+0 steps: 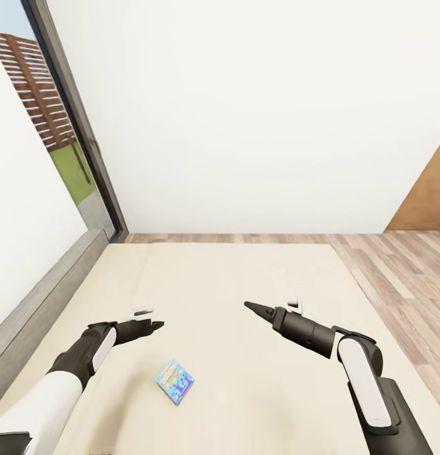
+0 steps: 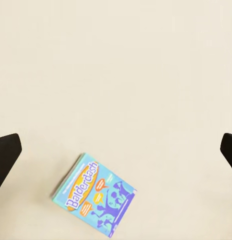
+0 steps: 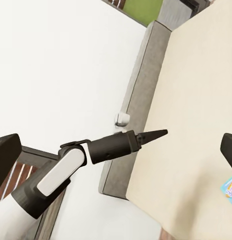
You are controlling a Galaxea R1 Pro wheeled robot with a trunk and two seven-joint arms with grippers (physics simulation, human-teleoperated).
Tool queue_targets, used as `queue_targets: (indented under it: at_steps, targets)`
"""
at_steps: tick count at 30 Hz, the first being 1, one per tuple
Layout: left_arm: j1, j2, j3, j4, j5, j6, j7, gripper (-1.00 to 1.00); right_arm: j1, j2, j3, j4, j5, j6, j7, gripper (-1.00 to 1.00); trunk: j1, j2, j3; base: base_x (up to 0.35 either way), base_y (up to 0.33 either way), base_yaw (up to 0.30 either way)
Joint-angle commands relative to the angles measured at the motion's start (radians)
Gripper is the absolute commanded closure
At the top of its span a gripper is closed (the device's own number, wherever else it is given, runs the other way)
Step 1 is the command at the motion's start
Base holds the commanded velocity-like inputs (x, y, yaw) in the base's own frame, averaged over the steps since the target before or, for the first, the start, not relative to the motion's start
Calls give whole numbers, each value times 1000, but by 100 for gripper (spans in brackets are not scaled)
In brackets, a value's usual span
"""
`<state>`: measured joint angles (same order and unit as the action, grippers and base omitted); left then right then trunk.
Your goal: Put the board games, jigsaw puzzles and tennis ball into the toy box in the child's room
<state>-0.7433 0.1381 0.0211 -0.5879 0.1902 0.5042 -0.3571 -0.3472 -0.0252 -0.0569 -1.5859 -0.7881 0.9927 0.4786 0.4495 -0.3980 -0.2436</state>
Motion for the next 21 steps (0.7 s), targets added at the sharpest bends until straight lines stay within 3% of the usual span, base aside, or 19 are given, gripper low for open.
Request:
queue_targets:
  at_steps: [1, 21]
  targets:
    - [-1, 0, 2, -1, 6, 8, -1, -100, -1, 1, -1, 0, 6, 4, 8, -100, 1, -2, -4, 0, 0, 0]
    - [-1, -1, 9, -56, 9, 13, -4, -100, -1, 9, 7, 0, 5, 5, 5, -100, 1, -2, -36, 0, 0, 0]
